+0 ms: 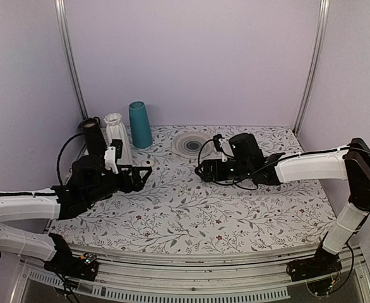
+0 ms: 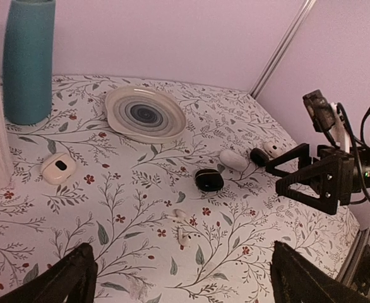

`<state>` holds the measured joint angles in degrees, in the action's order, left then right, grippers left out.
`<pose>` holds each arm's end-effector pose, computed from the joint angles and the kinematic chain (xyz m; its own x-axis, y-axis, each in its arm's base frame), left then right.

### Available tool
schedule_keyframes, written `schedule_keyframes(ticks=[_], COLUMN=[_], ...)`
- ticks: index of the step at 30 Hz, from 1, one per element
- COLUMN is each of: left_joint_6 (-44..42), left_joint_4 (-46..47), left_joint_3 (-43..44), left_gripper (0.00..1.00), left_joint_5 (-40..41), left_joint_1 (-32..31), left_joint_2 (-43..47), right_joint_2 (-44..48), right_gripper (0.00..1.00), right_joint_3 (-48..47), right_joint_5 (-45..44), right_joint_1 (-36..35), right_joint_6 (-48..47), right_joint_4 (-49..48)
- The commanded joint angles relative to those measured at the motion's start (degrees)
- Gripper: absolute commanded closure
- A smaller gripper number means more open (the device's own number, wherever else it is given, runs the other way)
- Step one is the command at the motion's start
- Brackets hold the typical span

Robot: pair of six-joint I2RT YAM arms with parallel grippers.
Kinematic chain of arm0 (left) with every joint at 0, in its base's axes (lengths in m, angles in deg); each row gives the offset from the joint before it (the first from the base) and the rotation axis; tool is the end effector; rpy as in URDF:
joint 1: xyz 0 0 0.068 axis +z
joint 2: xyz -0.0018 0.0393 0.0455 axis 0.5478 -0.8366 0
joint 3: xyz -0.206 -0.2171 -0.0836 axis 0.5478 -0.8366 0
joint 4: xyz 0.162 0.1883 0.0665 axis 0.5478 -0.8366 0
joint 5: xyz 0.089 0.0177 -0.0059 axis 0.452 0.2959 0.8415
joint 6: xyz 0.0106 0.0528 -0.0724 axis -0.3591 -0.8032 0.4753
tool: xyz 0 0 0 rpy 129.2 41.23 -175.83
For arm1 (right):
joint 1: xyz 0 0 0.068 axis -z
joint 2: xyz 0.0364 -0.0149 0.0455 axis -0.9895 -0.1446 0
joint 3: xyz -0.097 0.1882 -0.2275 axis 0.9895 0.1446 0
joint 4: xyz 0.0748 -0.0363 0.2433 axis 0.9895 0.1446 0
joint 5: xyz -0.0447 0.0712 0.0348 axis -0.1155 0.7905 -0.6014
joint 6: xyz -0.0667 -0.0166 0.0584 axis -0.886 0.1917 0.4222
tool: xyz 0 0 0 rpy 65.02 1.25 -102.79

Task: Insert the wireless bluetooth earbuds into the charging case
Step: Move the charging case to the center of the board.

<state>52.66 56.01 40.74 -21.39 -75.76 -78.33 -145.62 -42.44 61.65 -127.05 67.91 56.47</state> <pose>0.1968 -0.1674 0.2509 -0.4358 -0.2354 -0.8687 0.4295 0.7938 -0.4306 0.2867 0.2974 0.2299 -0.6592 -0.0680 -0.7489 -0.5169 0.7643 0.3856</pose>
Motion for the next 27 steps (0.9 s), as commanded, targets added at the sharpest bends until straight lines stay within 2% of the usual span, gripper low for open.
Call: schedule_keyframes(ticks=[1,9,17,27], left_joint_6=[0.13,1.86,4.05,5.97], left_joint_4=[-0.37,-4.48,-18.26,-25.26], left_joint_3=[1.21,8.82,23.76,41.53], left_gripper=[0.04,0.05,0.06,0.08], left_joint_5=[0.7,2.82,11.74,12.42], left_joint_1=[1.75,3.59,5.85,10.41], left_joint_2=[-0.54,-10.75,-28.34,-47.04], right_joint_2=[-1.56,-0.72,4.18,11.0], right_gripper=[0.01,0.01,0.01,0.01], right_joint_3=[-2.6,-3.13,0.37,5.23], right_joint_5=[-0.84,-1.54,-2.7,-3.44], right_joint_1=[-1.13,-1.8,-1.76,-1.8], right_joint_6=[-0.19,0.0,-0.32,0.11], right_joint_4=[1.27,2.81,2.86,3.02])
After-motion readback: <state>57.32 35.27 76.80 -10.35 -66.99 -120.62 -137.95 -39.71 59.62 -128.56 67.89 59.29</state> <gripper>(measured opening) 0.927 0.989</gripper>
